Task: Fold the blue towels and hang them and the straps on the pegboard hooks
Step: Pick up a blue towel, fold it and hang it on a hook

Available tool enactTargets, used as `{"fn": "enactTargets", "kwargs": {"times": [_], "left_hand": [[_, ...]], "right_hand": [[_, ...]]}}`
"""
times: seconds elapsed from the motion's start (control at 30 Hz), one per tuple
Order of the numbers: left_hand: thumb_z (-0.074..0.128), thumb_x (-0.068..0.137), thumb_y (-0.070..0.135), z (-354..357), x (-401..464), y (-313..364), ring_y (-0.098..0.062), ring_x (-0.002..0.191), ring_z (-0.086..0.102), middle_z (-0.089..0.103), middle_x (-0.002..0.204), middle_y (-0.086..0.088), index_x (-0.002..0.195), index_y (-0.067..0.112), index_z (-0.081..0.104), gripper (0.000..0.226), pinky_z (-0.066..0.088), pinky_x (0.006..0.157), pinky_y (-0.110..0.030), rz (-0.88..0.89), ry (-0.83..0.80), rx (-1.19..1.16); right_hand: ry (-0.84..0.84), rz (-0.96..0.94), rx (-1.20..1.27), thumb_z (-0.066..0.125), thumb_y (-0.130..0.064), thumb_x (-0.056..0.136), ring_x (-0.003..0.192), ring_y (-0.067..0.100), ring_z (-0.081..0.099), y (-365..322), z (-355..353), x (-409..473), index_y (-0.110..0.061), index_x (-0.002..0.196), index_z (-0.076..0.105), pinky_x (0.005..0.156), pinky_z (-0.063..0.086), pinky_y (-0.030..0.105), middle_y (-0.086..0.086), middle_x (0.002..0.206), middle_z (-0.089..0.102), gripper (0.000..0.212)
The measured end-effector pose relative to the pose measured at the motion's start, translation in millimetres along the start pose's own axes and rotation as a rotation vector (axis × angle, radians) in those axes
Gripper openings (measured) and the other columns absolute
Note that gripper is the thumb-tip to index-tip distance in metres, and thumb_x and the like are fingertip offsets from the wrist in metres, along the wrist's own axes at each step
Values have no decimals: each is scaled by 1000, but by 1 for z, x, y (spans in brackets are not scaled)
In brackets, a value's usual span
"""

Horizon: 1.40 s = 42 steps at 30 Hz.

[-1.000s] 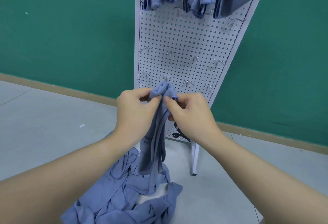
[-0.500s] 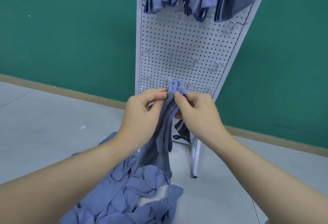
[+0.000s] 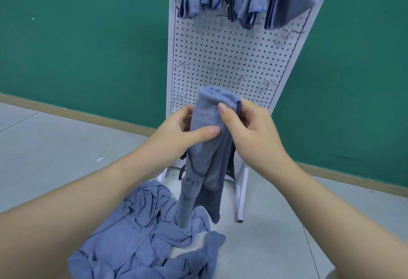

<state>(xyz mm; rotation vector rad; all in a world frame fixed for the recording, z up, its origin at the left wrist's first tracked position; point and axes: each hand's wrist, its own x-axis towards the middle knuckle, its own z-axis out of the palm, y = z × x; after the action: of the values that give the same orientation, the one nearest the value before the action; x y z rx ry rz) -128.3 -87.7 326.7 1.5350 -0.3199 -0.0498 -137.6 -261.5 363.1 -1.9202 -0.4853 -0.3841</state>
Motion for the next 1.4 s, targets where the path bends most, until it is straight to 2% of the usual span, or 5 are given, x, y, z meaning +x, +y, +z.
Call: {"fn": "enactTargets", "kwargs": {"times": [0.17,0.33,0.67,0.93,1.4], "left_hand": [[84,76,17,8,-7,-8,-20,108,74,78,113,-3,120,10,70,46,58,92,-34,-126,-153,7],[79,85,6,18,-7,-10,-17,102,75,79,107,-1,112,13,73,28,58,90,-29,-93,-52,-6],[77,88,12,21,-8,-2,-22,99,76,80,104,-6,111,11,74,23,59,80,-28,-53,-48,-34],[83,75,30,16,-12,-1,-19,108,74,79,111,0,115,14,74,43,56,102,-45,-40,-156,110],[88,78,30,3,-10,-4,-20,96,76,80,100,2,101,15,77,30,58,97,-43,-216,-337,365]], "right_hand": [[37,76,229,57,-38,100,83,16,57,-5,-1,4,0,103,69,76,47,37,30,97,68,40],[-52,216,242,63,-29,102,89,14,73,-6,1,3,-8,105,74,81,60,32,5,98,79,23],[87,77,334,63,-25,96,87,17,64,-23,10,-1,-15,94,72,85,57,51,6,90,71,13],[288,31,570,60,-23,103,90,20,63,-33,-3,8,-16,92,67,84,54,41,7,94,69,14],[543,132,667,57,-18,106,99,15,73,-23,-33,22,-14,96,67,89,60,31,5,103,77,15]]}}
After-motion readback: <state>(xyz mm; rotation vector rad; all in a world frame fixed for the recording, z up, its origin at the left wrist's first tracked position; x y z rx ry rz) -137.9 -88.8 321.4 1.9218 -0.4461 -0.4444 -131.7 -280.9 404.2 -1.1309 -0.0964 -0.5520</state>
